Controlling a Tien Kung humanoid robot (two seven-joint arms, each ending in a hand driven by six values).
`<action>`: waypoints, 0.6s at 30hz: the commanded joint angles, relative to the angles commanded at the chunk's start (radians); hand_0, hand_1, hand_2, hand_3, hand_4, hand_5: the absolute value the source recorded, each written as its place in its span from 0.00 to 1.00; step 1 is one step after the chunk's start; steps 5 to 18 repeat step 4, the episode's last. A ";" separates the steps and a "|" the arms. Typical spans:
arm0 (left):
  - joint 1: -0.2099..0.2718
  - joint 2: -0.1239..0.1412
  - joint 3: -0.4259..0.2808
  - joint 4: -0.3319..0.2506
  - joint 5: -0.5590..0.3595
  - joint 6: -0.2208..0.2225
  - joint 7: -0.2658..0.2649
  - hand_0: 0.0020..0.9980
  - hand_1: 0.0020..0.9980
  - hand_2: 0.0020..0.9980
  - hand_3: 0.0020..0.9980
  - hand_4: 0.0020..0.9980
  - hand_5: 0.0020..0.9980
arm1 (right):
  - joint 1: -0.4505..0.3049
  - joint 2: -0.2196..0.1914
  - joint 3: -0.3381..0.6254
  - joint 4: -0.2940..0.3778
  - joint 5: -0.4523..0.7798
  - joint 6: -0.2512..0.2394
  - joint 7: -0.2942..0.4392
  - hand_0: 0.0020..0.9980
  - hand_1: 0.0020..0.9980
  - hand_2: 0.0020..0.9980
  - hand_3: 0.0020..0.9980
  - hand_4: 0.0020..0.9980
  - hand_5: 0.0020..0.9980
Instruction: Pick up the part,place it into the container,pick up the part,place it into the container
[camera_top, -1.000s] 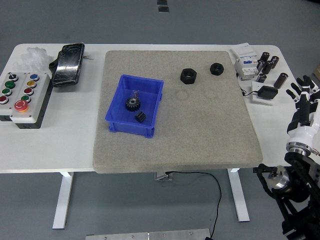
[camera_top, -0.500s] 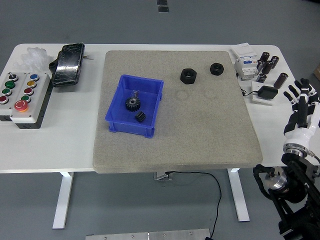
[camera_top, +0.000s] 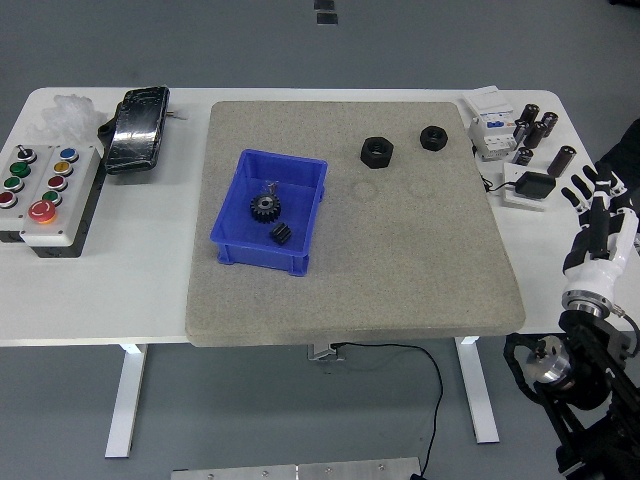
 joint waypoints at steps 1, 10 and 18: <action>-0.001 0.001 0.002 0.000 -0.005 -0.008 0.013 0.71 0.72 0.72 0.80 0.77 0.45 | 0.000 -0.002 -0.006 0.003 -0.015 -0.001 -0.011 0.62 0.66 0.68 0.65 0.75 0.52; -0.002 0.003 0.003 0.000 -0.012 -0.020 0.037 0.71 0.72 0.72 0.80 0.77 0.45 | 0.000 -0.005 -0.017 0.014 -0.052 -0.005 -0.034 0.62 0.66 0.68 0.65 0.75 0.52; -0.002 0.003 0.003 0.000 -0.012 -0.020 0.037 0.71 0.72 0.72 0.80 0.77 0.45 | 0.000 -0.005 -0.017 0.014 -0.052 -0.005 -0.034 0.62 0.66 0.68 0.65 0.75 0.52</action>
